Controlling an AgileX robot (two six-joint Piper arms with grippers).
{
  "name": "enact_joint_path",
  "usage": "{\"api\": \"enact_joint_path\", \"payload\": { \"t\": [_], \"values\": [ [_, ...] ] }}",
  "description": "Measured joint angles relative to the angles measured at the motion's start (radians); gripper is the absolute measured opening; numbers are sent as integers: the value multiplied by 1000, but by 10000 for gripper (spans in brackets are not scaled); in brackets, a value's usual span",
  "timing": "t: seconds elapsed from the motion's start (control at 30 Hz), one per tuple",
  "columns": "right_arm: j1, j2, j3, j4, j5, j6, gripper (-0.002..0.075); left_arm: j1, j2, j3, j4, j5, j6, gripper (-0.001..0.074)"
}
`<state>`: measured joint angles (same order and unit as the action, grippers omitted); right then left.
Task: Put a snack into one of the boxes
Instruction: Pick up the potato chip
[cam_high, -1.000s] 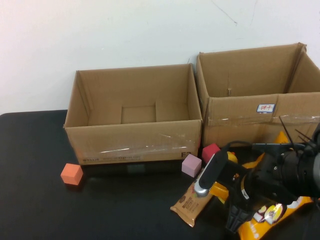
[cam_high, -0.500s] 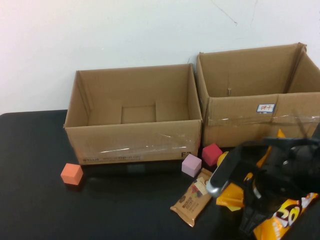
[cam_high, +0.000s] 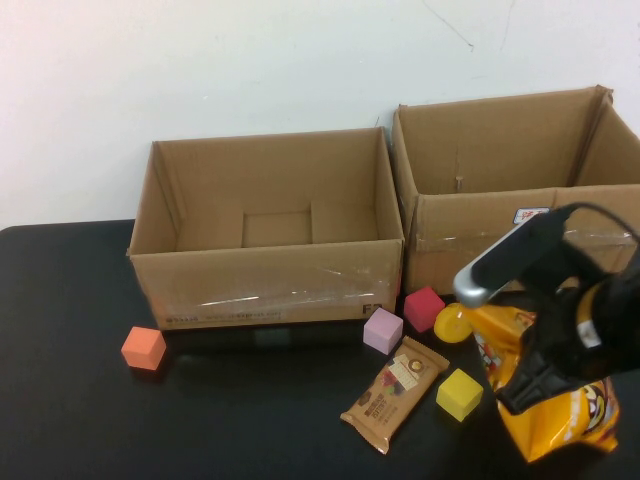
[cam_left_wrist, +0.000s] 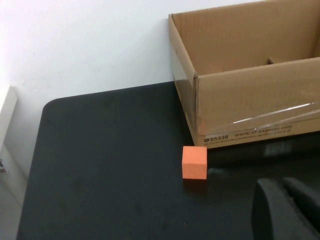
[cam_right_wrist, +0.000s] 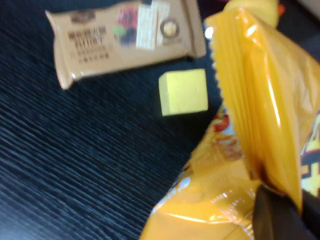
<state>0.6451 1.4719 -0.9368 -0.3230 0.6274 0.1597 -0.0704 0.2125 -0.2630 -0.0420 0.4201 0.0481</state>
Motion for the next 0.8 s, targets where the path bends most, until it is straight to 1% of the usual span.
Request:
{"api": "enact_joint_path", "payload": {
  "t": [0.17, 0.27, 0.4, 0.47, 0.53, 0.57, 0.63, 0.8],
  "values": [
    [0, -93, 0, 25, 15, 0, 12, 0, 0, 0, 0, 0, 0, -1],
    [0, -109, 0, 25, 15, -2, 11, 0, 0, 0, 0, 0, 0, -1],
    [0, -73, 0, 27, 5, -3, 11, 0, 0, 0, 0, 0, 0, -1],
    [0, -36, 0, 27, -16, 24, 14, 0, 0, 0, 0, 0, 0, -1],
    [0, 9, 0, 27, -31, 42, 39, 0, 0, 0, 0, 0, 0, -1],
    [0, 32, 0, 27, -36, 54, 69, 0, 0, 0, 0, 0, 0, -1],
    [0, 72, 0, 27, -38, 80, 155, 0, 0, 0, 0, 0, 0, -1],
    [0, 169, 0, 27, -34, 126, 482, 0, 0, 0, 0, 2, 0, -1]
  ]
}}
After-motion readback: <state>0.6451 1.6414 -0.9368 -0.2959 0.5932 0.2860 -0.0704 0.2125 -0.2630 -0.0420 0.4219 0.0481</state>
